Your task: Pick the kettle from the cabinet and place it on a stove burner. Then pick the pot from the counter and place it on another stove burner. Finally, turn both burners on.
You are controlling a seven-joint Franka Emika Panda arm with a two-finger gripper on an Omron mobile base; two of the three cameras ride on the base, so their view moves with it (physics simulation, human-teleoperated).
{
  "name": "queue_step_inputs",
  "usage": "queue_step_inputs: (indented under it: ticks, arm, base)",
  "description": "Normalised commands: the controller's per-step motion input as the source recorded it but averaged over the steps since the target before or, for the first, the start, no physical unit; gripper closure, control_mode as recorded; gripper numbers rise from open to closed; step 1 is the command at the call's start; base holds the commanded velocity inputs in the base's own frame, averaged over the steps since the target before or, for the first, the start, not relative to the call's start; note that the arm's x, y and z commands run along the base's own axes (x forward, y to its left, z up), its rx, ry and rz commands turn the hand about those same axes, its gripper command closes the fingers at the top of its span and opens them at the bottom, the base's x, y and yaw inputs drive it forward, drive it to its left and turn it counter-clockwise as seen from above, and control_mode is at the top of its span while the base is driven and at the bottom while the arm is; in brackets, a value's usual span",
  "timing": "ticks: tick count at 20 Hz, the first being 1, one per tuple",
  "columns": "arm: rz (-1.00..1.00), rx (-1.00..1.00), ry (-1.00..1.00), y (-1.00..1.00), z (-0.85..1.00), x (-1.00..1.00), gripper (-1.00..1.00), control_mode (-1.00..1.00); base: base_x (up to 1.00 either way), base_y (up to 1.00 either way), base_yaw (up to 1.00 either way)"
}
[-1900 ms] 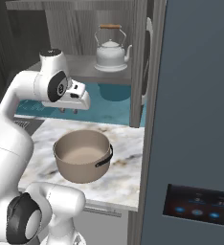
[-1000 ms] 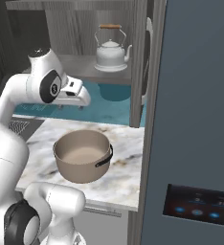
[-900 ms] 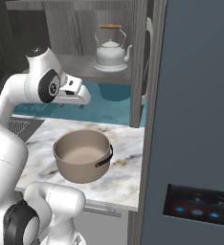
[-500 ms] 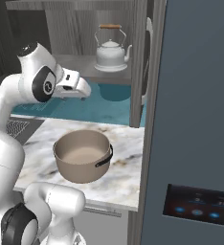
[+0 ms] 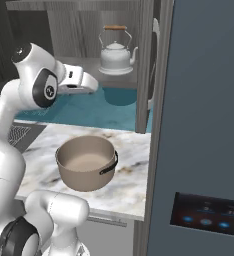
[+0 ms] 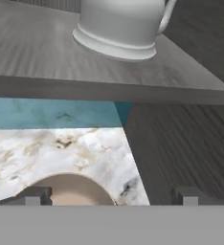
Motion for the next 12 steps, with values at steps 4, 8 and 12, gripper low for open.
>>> queue_step_inputs:
  ticks: [4,8,12]
  arm:
    - [0.0,-0.05,-0.21,-0.13,0.21,0.03,-1.0,-1.0]
    - [0.0,-0.04,-0.22,-0.03,0.22,0.0,-1.0,-1.0]
    - [-0.01,-0.03,-0.19,0.0,0.23,0.01,-1.0,-1.0]
  base:
    - [0.0,0.0,0.0]
    - [0.0,0.0,0.0]
    - [0.0,0.0,0.0]
